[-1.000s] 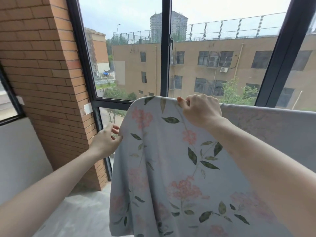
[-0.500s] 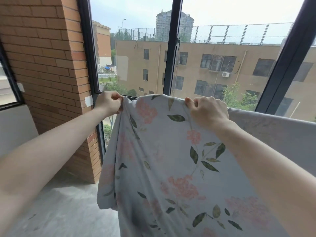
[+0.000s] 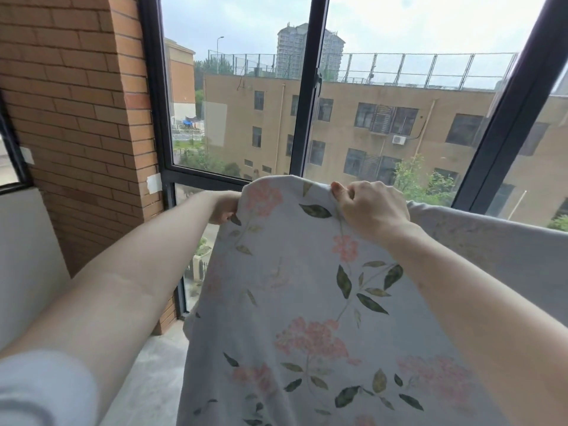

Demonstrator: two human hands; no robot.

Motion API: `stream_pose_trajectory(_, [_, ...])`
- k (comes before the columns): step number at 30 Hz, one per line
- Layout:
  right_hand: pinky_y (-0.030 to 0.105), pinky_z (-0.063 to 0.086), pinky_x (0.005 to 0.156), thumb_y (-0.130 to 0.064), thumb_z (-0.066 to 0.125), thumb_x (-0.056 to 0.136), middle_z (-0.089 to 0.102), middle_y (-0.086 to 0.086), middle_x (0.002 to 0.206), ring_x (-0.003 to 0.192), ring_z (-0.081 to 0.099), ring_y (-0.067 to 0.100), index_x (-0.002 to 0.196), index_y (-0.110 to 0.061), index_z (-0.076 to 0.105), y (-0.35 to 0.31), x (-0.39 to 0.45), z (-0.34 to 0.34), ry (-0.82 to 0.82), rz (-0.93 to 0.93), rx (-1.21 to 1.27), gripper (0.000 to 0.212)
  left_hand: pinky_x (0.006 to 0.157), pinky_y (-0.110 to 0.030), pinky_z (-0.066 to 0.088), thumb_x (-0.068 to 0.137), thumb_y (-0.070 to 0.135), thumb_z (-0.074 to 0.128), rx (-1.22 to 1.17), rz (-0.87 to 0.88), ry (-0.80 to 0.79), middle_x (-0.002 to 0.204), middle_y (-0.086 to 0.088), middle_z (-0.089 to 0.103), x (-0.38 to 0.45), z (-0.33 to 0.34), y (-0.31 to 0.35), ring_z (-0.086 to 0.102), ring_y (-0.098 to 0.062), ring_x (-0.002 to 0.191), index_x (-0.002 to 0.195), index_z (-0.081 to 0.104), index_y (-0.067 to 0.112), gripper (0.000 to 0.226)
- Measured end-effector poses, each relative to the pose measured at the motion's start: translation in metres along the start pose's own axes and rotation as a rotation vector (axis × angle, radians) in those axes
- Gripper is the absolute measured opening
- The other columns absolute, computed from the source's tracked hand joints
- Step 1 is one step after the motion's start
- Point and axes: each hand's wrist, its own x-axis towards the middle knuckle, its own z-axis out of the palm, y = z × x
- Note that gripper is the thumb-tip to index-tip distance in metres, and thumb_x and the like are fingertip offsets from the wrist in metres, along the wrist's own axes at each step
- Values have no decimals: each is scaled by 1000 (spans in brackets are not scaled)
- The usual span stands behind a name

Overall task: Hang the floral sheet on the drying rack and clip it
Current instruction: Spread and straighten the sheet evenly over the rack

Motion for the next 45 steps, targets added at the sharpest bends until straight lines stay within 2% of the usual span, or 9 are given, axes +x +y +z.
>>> stream_pose_trajectory(3, [39, 37, 70, -62, 28, 105, 58, 1, 66, 67, 55, 24, 59, -23, 50, 5, -1, -1, -11, 9, 5, 64, 79, -37, 63, 90, 16, 63, 77, -10, -178, 105, -8, 80, 0, -2, -15, 76, -23, 91, 111, 70, 10, 22])
stream_pose_trajectory(7, [39, 37, 69, -62, 28, 105, 58, 1, 65, 64, 54, 22, 59, -23, 48, 2, 0, 0, -14, 7, 12, 63, 86, -39, 61, 73, 17, 67, 190, 15, 1, 111, -13, 75, 4, -16, -6, 69, -23, 93, 109, 74, 6, 38])
stream_pose_trajectory(11, [38, 36, 68, -62, 28, 105, 58, -1, 65, 64, 53, 20, 61, -23, 51, -4, 1, 3, -12, 5, 6, 63, 79, -31, 57, 95, 18, 68, 102, 205, 245, 105, -1, 74, -13, -19, 40, 66, -19, 95, 105, 74, 13, 13])
stream_pose_trajectory(14, [38, 36, 69, -62, 28, 105, 58, -2, 66, 69, 57, 24, 64, -23, 53, -6, 0, 6, 2, 7, -8, 62, 79, -29, 53, 108, 26, 50, 79, 418, 283, 103, -2, 76, -38, 0, 76, 70, -23, 103, 102, 74, 12, 29])
stream_pose_trajectory(17, [38, 36, 70, -61, 29, 105, 58, -2, 66, 72, 58, 25, 63, -24, 52, -6, -1, 5, 17, 20, 4, 60, 64, -29, 50, 106, 46, 47, 368, 527, 245, 87, -1, 72, -56, 34, 80, 69, -21, 78, 101, 71, 10, 43])
stream_pose_trajectory(21, [38, 37, 70, -61, 32, 104, 60, -2, 70, 75, 59, 26, 65, -26, 51, 2, -5, 4, 4, 14, 28, 56, 66, -37, 41, 104, 60, 37, 752, 646, 512, 84, 5, 64, -52, 62, 55, 61, -19, 80, 88, 56, 27, 41])
stream_pose_trajectory(33, [40, 33, 91, -60, 35, 104, 60, -7, 86, 89, 53, 20, 84, -28, 55, 80, -44, -9, 124, 107, -37, 43, 62, -34, 35, 104, 63, 36, 691, 700, 623, 78, 6, 62, -40, 67, 54, 57, -16, 77, 80, 61, 23, 53])
stream_pose_trajectory(41, [40, 31, 91, -59, 31, 104, 57, -8, 88, 90, 48, 18, 83, -28, 52, 77, -41, -6, 98, 125, -74, 44, 77, -39, 38, 105, 58, 35, 732, 690, 648, 87, 6, 60, -43, 70, 51, 58, -24, 89, 82, 53, 25, 44])
stream_pose_trajectory(45, [41, 31, 92, -58, 33, 105, 58, -8, 89, 91, 48, 18, 83, -28, 51, 68, -38, -2, 114, 140, -51, 41, 103, -42, 35, 106, 49, 40, 872, 835, 574, 114, 7, 62, -54, 99, 65, 54, -20, 113, 119, 58, 29, 30])
